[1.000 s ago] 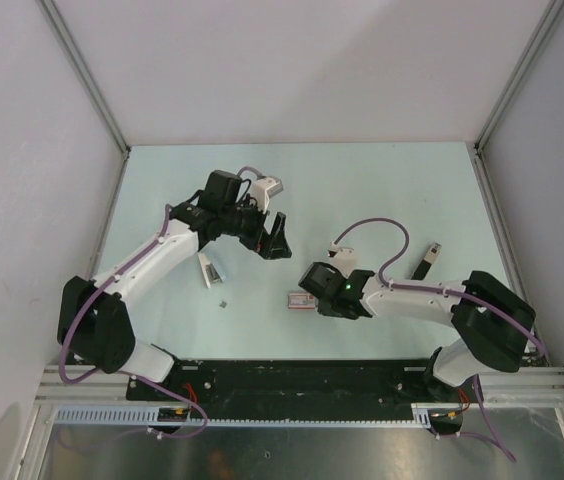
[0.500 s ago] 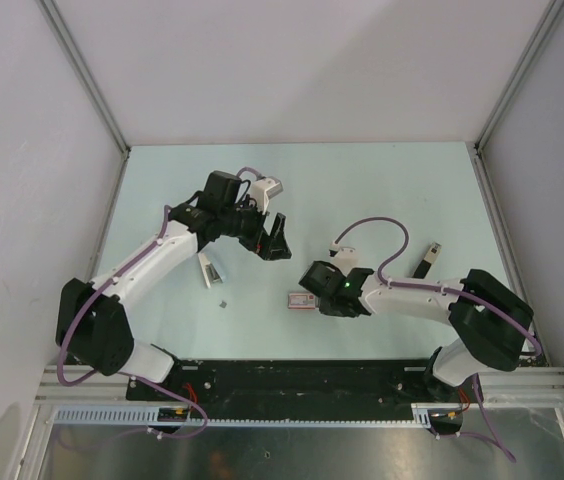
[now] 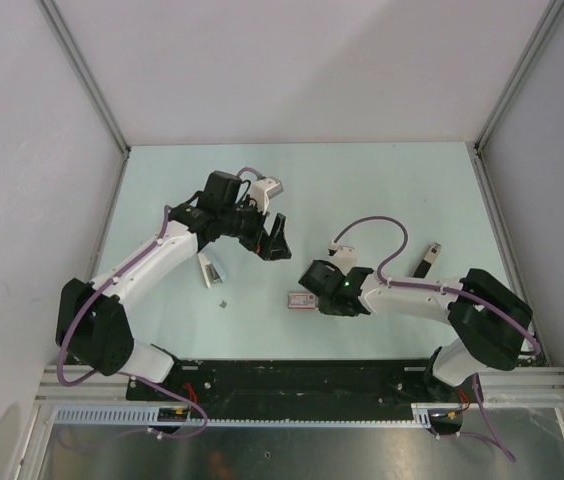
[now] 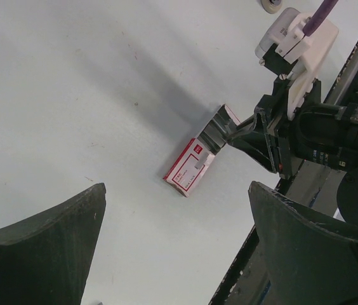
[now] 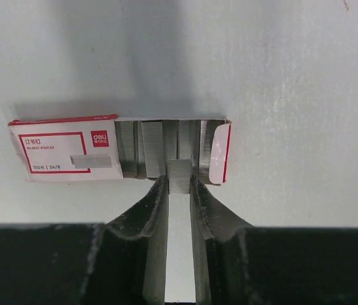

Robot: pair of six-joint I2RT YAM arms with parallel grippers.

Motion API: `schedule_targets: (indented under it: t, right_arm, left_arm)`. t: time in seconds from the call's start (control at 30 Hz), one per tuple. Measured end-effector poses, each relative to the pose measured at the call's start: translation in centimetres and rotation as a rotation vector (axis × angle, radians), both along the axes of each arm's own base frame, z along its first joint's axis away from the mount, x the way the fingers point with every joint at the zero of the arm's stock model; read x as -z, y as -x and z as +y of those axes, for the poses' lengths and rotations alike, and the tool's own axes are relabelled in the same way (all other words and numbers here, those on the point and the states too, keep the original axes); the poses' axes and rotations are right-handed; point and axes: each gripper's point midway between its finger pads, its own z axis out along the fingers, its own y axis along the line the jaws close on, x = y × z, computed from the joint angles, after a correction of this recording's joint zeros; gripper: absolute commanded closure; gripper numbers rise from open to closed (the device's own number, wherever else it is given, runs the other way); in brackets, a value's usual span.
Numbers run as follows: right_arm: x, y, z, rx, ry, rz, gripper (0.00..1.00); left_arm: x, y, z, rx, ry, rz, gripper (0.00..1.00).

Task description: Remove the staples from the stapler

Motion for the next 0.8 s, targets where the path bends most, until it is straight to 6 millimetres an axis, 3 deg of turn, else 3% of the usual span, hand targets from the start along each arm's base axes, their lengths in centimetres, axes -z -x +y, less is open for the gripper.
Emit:
schedule_targets:
  t: [0.47, 0.8]
  right_arm:
    - [0.22, -0.11, 0.06, -0.002, 0.004, 0.010, 0.86]
    - [0.27, -0.04, 0.09, -0.005, 0.004, 0.014, 0.65]
  left_arm:
    - [-0.10, 0.07, -0.03, 0.006, 0.000, -0.007, 0.02]
    - [-0.13, 0.15, -0.11, 0.009, 0.001, -0.007, 0.02]
